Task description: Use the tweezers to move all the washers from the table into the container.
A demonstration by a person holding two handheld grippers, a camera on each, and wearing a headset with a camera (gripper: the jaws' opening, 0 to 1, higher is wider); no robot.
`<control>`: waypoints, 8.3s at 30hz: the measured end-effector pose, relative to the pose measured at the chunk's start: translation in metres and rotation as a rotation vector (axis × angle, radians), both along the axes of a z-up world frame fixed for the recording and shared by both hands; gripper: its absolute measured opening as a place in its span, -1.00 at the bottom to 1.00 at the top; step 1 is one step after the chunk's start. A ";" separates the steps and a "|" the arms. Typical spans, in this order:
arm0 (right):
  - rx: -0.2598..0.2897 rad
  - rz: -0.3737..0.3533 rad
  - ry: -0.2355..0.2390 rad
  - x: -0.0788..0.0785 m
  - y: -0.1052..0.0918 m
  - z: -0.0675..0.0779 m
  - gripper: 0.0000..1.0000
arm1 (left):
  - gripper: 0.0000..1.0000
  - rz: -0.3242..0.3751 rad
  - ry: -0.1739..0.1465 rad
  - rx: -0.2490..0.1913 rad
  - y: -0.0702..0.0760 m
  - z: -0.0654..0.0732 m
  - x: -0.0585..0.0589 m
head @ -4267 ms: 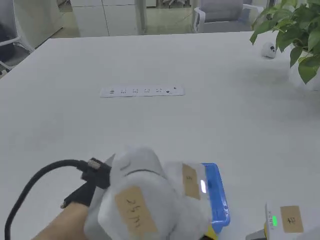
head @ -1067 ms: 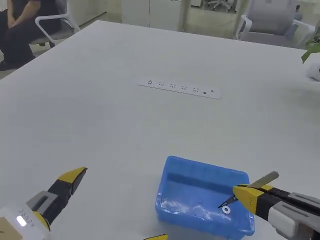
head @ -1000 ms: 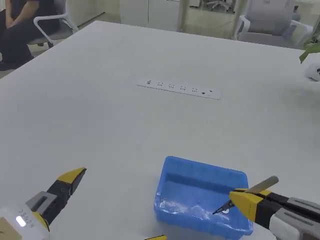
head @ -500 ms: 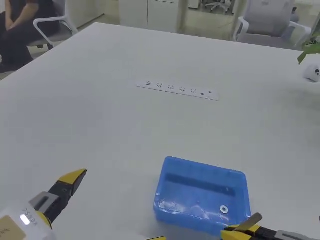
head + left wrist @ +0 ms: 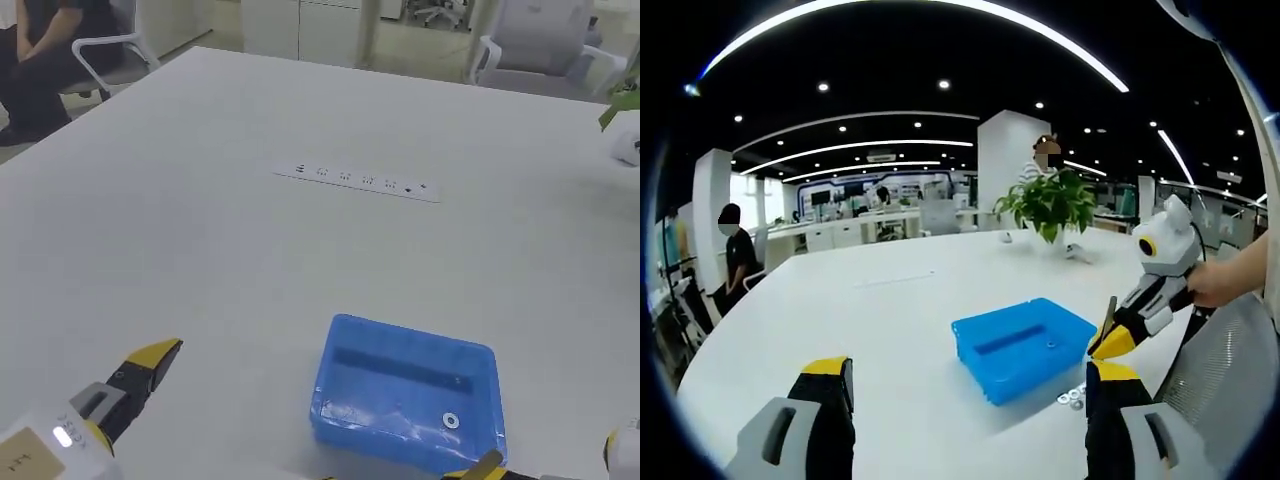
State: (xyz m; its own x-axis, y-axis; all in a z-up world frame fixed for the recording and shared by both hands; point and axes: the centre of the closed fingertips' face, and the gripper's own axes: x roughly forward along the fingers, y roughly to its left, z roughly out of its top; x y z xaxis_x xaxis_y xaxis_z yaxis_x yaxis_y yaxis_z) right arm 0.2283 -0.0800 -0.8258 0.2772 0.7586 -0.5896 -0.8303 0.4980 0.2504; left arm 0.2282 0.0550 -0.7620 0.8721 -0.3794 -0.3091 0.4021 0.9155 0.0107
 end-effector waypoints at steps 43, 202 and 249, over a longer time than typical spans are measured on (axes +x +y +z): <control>0.002 0.160 -0.199 -0.011 0.005 0.037 -0.95 | 0.94 0.000 -0.018 -0.028 -0.001 0.005 0.000; -0.178 0.350 -0.176 -0.036 0.035 0.003 -0.95 | 0.88 0.003 0.024 -0.010 0.002 -0.004 -0.001; 0.007 -0.061 -0.031 0.097 0.023 0.034 -0.94 | 0.86 0.012 0.034 -0.005 0.004 -0.005 -0.001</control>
State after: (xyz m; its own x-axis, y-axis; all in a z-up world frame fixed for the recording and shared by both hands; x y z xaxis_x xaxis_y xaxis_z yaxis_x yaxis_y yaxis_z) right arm 0.3253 -0.0571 -0.7915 0.3413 0.7438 -0.5747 -0.8057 0.5464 0.2287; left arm 0.2273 0.0594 -0.7674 0.8657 -0.3707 -0.3364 0.3913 0.9202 -0.0072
